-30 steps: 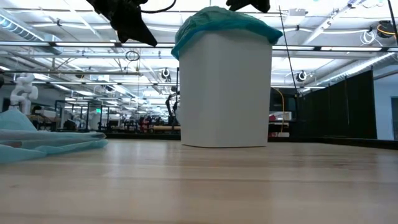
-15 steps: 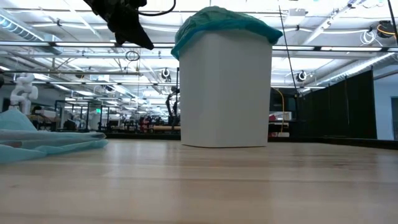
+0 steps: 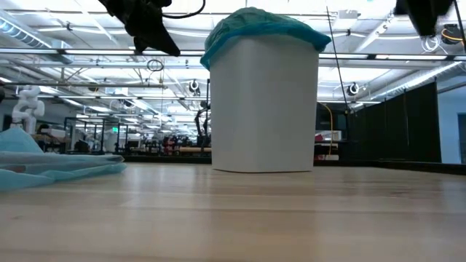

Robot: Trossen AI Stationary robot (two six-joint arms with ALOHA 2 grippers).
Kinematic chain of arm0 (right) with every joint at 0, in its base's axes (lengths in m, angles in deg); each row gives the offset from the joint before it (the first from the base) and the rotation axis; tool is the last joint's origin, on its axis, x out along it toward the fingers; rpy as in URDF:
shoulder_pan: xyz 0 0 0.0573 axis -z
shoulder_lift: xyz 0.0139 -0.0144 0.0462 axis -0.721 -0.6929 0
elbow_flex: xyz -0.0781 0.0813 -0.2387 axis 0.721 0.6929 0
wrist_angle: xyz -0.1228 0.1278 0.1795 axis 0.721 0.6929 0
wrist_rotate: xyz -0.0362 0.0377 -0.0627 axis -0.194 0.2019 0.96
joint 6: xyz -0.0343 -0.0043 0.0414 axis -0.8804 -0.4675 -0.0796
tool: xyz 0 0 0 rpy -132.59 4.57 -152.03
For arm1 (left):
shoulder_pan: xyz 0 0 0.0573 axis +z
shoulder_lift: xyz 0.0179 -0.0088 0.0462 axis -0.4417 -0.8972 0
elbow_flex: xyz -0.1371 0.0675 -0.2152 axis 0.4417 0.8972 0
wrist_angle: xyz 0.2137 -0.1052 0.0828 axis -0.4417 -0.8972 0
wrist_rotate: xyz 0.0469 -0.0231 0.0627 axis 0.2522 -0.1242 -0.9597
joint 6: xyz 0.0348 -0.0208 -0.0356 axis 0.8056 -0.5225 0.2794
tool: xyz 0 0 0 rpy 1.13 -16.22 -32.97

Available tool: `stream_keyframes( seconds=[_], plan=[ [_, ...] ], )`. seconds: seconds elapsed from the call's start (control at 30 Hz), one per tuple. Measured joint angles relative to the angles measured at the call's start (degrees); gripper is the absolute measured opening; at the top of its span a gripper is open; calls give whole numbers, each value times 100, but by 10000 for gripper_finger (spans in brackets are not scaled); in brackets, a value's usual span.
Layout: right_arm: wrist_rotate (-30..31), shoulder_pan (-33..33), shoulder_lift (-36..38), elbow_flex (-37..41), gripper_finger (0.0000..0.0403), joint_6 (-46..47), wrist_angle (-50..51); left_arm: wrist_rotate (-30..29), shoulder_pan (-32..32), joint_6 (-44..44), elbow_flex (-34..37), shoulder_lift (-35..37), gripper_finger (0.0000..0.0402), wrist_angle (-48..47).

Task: Place trash/remove bag and relplace
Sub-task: Put the brown napkin into the trash bin

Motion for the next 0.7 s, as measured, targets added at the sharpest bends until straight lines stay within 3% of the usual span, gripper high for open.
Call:
stream_keyframes(
  seconds=[0.17, 0.4, 0.6, 0.7],
  plan=[
    [-329, -147, 0, 1426, 235, 397, -1163, 7, -1, -2, 0, 0, 5, 1],
    [-755, -150, -4, 3244, 243, 786, -3296, 9, -3, -12, 1, 0, 5, 4],
    [-767, -145, -6, 4010, 234, 1041, -4281, 9, -3, -13, 0, 0, 5, 18],
    [-873, -145, -5, 4085, 206, 1051, -4359, 5, -3, -16, 1, 0, 5, 22]
  ],
)
